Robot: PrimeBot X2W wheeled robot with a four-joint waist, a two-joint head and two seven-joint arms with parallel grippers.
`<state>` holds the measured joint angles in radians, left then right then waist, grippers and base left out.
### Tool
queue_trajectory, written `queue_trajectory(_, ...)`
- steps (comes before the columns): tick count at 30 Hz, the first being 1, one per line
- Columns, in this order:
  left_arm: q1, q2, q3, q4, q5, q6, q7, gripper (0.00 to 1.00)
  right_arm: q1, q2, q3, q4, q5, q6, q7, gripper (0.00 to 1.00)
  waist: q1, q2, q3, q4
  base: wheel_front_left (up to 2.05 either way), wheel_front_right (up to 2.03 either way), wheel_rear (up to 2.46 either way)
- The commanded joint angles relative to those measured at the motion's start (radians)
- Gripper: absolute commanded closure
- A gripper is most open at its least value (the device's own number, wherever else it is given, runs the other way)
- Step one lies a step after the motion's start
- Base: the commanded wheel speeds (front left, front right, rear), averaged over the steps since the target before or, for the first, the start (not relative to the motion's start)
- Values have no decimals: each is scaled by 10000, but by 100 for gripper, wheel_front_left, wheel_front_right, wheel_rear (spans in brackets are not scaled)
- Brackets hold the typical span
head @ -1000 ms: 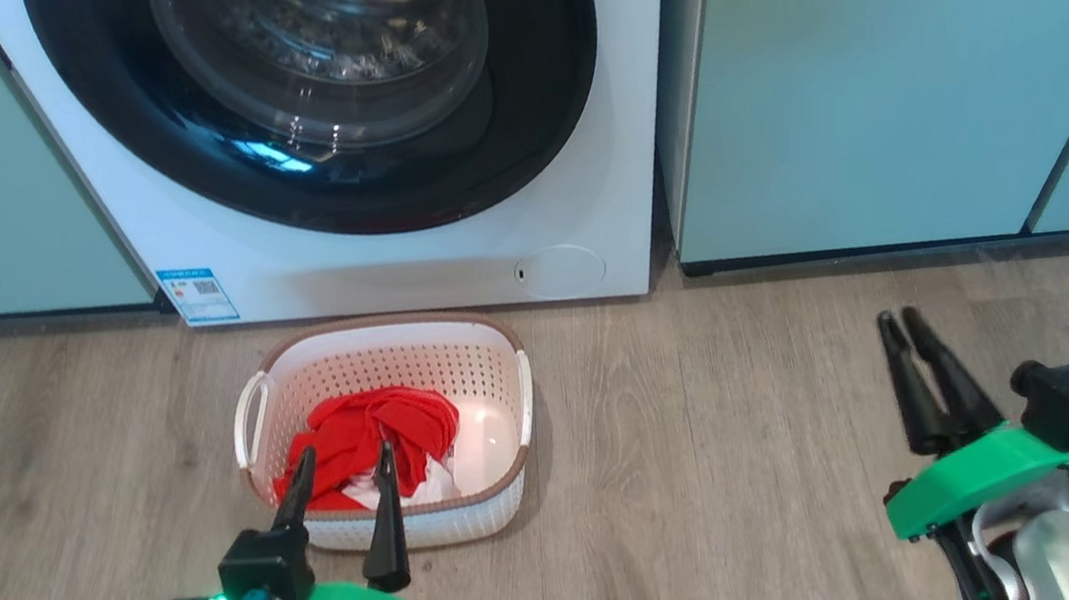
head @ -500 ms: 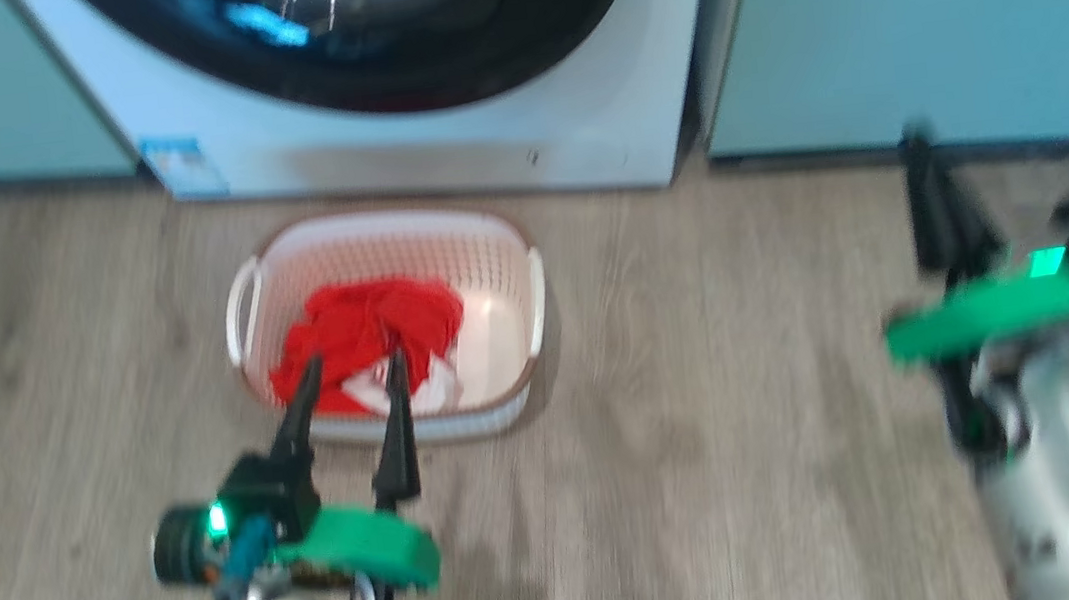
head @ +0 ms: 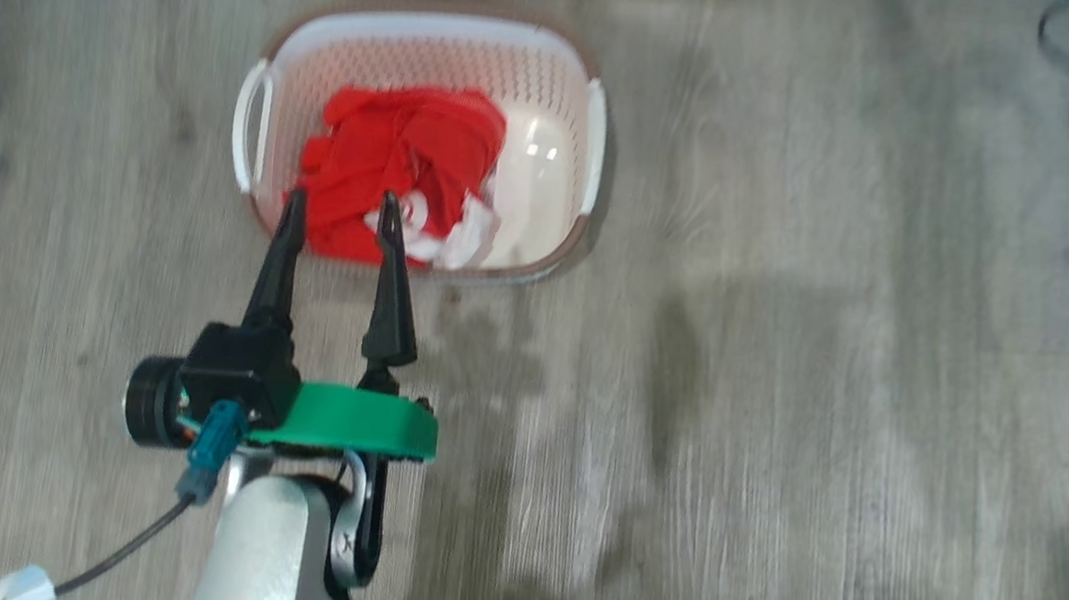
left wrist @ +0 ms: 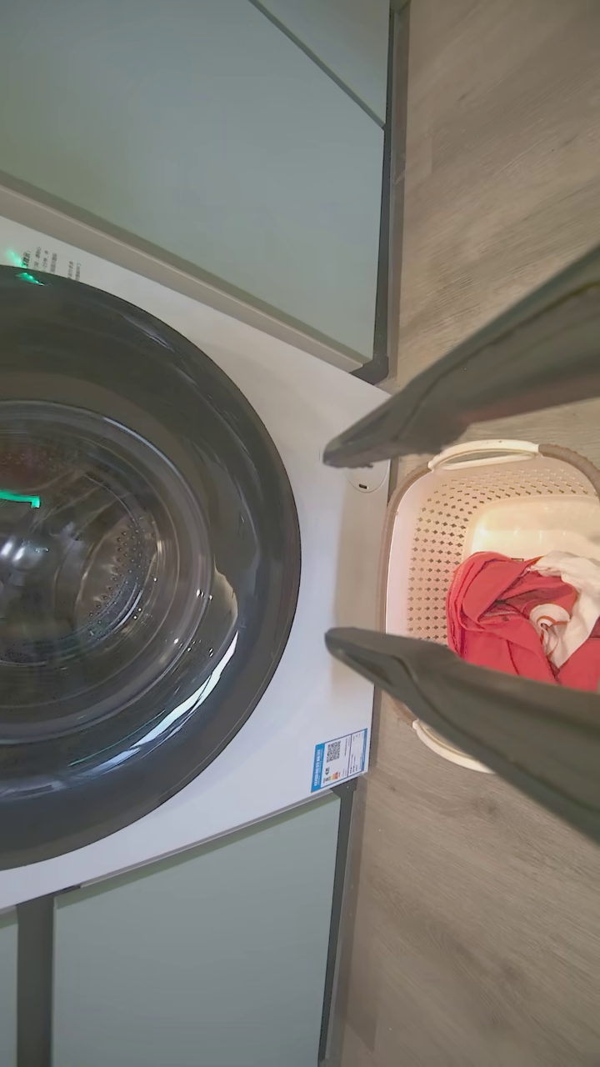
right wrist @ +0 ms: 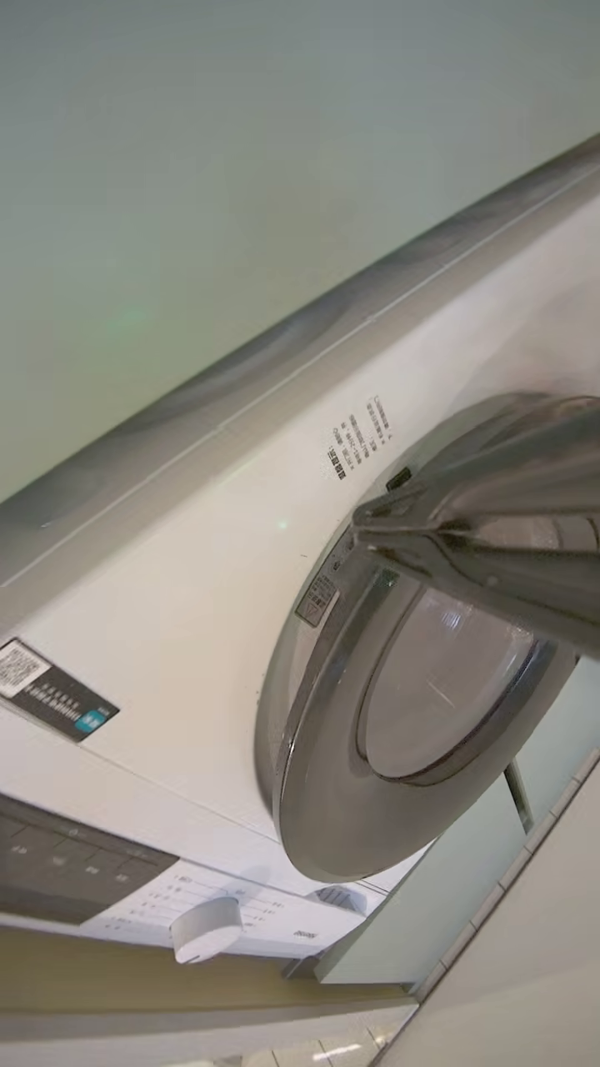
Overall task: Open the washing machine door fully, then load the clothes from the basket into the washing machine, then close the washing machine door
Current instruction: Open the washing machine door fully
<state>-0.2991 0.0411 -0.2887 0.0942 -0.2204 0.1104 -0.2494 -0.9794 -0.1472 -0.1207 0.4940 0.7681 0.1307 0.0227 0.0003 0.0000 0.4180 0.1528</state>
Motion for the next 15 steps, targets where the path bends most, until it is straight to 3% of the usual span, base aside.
queue_trajectory(1, -233, 91, 244, -381, -53, 98, -124, 0, -772, 39, 83, -1, 244, 0, 351, 100, -3, 0, 515, 356, 0, 0, 0)
queue_trajectory(9, -511, 91, 1, -440, -215, 187, -124, 0, -3298, 416, -1127, 2175, 1776, 0, 1643, 100, -3, 0, 987, 625, 0, 0, 0)
queue_trajectory(15, -786, 91, -241, -529, -362, 291, -124, 0, -5202, 340, -1645, 3890, 1844, 0, 2224, 100, -3, 0, 1447, 883, 0, 0, 0)
